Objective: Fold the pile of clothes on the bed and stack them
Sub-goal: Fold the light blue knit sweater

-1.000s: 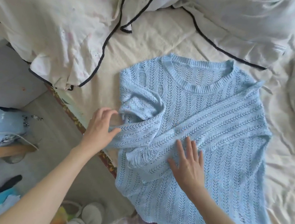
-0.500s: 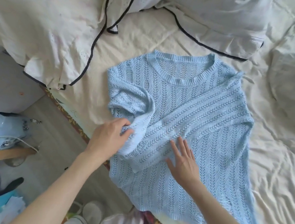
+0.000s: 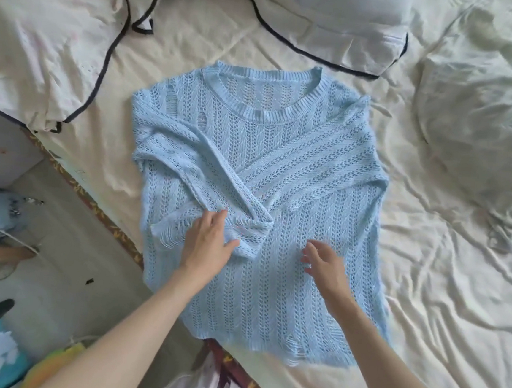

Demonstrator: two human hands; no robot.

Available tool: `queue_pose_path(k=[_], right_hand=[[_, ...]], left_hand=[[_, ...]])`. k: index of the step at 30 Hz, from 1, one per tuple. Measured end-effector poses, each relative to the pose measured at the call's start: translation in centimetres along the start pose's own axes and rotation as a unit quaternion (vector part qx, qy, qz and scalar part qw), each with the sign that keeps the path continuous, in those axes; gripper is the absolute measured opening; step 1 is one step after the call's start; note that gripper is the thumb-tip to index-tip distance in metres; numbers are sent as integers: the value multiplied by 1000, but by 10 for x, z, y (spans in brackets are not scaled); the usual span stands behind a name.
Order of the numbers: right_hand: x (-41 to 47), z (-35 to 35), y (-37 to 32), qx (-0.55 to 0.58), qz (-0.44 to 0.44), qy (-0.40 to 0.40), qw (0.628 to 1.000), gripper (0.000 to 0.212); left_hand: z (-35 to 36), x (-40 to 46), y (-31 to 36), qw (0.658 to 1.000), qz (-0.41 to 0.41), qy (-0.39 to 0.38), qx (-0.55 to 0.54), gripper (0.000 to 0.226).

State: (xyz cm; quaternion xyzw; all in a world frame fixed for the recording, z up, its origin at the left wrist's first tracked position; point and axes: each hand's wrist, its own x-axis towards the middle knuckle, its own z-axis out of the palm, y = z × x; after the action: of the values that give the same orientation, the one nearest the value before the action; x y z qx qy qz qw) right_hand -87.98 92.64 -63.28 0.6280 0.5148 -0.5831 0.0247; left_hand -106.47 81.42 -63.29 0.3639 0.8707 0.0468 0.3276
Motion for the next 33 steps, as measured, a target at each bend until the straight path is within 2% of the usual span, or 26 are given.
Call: queue_pose_path(k=[3,5,6,8,10,11,14,16,18,21,23,26,27,29,31,33], right_hand=[[0,0,6,17,3,-13,1000,30],[-5,-3,11,76,11,-12,997,20],[-8,-6,14,113,20,-6,993,19],[-12,-16,22,192,45,16,980,23],[-15,-27,30,259,76,28,962,31],[-16,-33,34,275,89,28,957,33],[-17,-38,40,248,76,12,966,34],[-10,-34,38,157,27,26,987,41],[3,-29,30,8,-42,66,997,55],[30,-22,12,-115,-118,90,982,58],[47,-17,4,-153,-103,80,980,47],[58,-17,0,-151,-78,85,982,15],[56,-20,1,-139,-82,88,983,11],[47,-28,6,-81,-89,95,988,11],[30,-42,13,36,-79,109,990,12],[16,-58,23,132,-66,135,980,12]], left_hand=[[2,-1,12,996,-28,6,88,43],[1,-4,30,999,17,25,20,35],[0,-8,42,997,56,7,-50,34],[-1,-21,71,975,141,-97,-145,38],[6,-32,94,950,195,-179,-168,39],[12,-35,98,945,198,-186,-181,36],[22,-33,87,961,131,-108,-220,24],[28,-28,68,986,98,-36,-133,29],[35,-23,51,994,105,6,-9,39],[39,-15,41,981,141,43,129,49],[41,-10,42,968,150,59,194,47],[39,-6,51,957,165,100,219,25],[38,-6,54,956,173,114,210,18],[37,-7,59,955,200,149,161,11],[37,-12,67,949,246,175,88,13],[42,-22,76,942,290,163,38,14]])
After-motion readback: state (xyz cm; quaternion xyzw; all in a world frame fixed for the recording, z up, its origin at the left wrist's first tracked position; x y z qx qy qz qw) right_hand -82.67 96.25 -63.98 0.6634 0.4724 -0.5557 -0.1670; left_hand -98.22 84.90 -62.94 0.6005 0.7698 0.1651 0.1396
